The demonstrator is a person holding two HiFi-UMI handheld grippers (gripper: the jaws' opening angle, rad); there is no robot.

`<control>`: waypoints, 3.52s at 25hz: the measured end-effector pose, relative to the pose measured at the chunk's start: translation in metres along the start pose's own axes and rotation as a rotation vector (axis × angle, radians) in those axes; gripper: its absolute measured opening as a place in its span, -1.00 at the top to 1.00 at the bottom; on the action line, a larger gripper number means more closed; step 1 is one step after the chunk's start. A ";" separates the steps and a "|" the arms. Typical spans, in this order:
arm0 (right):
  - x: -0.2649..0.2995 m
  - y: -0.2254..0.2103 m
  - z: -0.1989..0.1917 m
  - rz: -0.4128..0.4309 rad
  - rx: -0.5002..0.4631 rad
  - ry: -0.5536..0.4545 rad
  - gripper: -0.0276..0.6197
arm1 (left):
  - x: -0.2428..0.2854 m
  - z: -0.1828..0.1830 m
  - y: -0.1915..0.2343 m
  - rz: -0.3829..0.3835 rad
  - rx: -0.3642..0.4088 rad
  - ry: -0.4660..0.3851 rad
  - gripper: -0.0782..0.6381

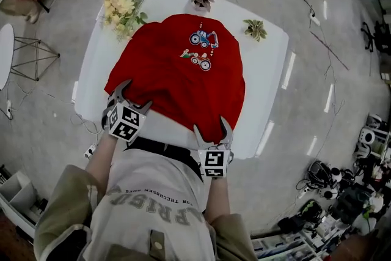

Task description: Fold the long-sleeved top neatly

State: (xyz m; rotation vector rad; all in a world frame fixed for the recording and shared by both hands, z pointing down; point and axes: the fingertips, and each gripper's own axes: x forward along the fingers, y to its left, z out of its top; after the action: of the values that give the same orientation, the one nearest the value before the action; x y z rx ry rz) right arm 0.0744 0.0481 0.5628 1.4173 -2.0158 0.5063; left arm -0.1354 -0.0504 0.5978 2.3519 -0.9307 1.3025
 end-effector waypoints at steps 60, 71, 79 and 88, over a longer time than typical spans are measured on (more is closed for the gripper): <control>-0.089 0.019 -0.038 0.234 0.189 -0.063 -0.10 | -0.128 -0.021 -0.038 0.076 -0.085 -0.112 -0.20; -0.067 -0.041 -0.049 -0.062 0.360 0.031 -0.10 | -0.048 0.143 -0.010 -0.136 0.228 -0.239 -0.20; -0.080 -0.056 -0.081 -0.243 0.423 0.165 -0.09 | 0.035 0.218 -0.034 -0.302 0.415 -0.231 -0.20; -0.084 -0.050 -0.104 -0.274 0.449 0.263 -0.05 | 0.122 0.251 -0.041 -0.342 0.523 -0.127 0.05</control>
State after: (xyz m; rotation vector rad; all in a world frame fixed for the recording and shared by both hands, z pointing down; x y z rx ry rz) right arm 0.1688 0.1540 0.5810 1.7489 -1.5263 1.0079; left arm 0.1001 -0.2021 0.5646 2.8436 -0.1980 1.3856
